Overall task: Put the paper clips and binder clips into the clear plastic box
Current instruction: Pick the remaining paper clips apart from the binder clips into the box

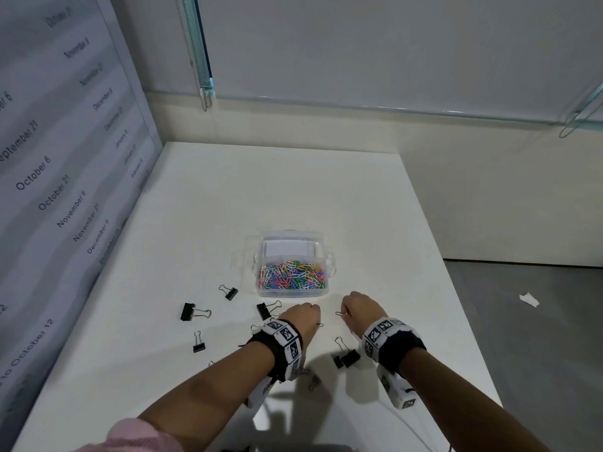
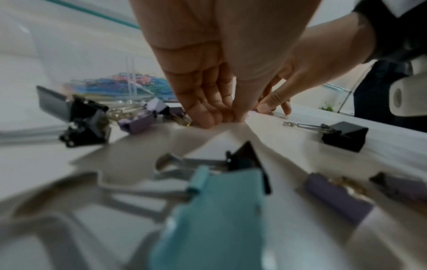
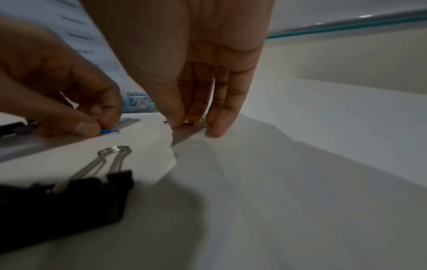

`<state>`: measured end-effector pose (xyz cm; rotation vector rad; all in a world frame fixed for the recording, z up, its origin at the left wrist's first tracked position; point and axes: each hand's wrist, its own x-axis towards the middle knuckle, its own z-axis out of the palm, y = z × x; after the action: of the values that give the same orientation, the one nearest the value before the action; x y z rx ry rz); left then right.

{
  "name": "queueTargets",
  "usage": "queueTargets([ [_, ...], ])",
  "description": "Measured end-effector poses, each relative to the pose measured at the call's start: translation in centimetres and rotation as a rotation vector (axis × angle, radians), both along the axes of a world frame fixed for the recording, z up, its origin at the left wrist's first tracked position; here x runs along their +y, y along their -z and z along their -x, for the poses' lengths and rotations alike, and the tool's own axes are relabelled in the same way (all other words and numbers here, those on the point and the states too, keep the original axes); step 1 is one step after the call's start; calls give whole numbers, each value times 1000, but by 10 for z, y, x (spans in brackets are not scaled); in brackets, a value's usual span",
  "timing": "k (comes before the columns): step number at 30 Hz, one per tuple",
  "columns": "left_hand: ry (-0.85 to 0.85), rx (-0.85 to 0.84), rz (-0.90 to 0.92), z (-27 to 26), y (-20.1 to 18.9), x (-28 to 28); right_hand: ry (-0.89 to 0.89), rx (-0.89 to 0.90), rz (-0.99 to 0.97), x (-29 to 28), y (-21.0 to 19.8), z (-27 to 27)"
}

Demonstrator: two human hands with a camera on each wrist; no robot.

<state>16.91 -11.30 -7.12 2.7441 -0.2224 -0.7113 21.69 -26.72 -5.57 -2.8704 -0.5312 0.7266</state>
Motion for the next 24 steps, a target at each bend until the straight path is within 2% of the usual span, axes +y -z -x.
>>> queueTargets([
  [4, 48, 4, -41, 3, -6, 0, -46, -41, 45, 3, 1, 3],
  [7, 37, -37, -25, 3, -20, 6, 3, -39, 30, 8, -5, 4],
  [11, -60, -145, 21, -8, -48, 31, 100, -81, -180, 22, -27, -3],
  [17, -226, -230, 24, -29, -83, 65, 129, -180, -468, 55, -61, -17],
  [21, -221, -243, 66, -20, -91, 75, 112, -168, -436, 60, -59, -8],
  [24, -139, -150, 102, 6, -84, 81, 21, -94, -360, 43, -50, 13],
])
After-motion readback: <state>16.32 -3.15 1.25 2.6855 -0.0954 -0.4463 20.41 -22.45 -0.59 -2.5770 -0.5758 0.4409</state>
